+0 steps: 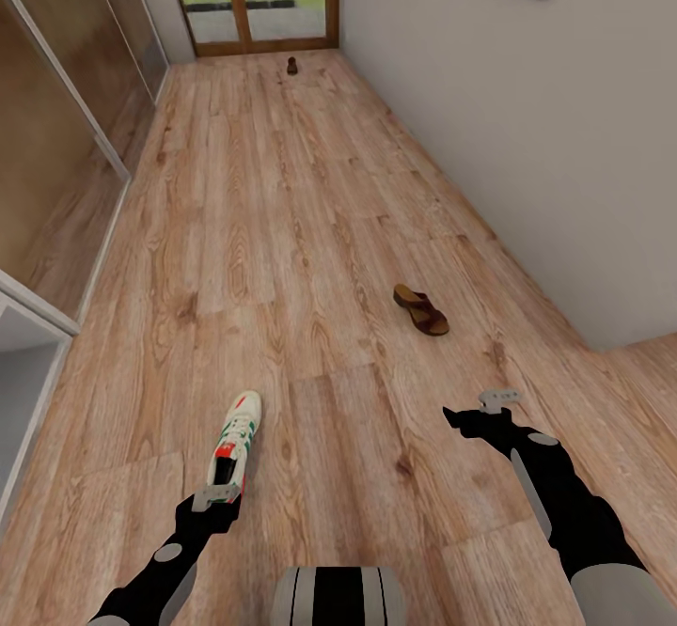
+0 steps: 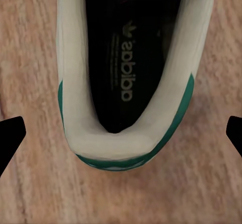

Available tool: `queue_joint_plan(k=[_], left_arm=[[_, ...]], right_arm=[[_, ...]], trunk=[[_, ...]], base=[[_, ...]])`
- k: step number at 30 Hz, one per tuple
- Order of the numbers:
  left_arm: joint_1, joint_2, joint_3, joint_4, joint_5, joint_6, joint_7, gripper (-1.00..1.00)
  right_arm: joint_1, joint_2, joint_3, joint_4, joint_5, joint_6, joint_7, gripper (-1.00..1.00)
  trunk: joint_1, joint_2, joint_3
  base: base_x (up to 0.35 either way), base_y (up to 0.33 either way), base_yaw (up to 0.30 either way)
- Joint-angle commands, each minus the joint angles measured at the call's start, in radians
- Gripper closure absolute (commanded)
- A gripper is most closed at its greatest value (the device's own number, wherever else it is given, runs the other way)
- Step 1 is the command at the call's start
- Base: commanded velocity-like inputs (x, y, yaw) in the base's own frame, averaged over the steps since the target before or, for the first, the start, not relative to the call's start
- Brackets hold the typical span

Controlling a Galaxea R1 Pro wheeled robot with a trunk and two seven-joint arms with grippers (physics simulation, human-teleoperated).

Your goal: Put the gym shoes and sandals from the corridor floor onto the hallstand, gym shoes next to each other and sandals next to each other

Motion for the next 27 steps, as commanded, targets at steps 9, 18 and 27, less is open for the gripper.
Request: queue_joint_plan(k=[9,18,27], left_arm=[[0.0,0.0,0.001,0.0,-0.002,-0.003,0.002,-1.0],[0.0,0.0,0.001,0.001,-0.002,-0.003,0.002,-1.0],[0.0,0.0,0.0,0.0,-0.002,-0.003,0.001,-1.0]], right_arm=[[0.0,0.0,-0.002,-0.001,0.0,0.005,0.005,-1.0],[0.0,0.0,-0.002,-0.001,0.0,0.005,0.005,-1.0],[0.0,0.0,-0.003,-0.001,0.0,0.005,0.005,-1.0]], trunk=[[0.0,0.0,-0.001],[0.0,0.0,-0.001],[0.0,0.0,-0.001]], base=[[0.004,0.0,0.0],[0.047,0.0,0.0],[0.044,0.0,0.0]])
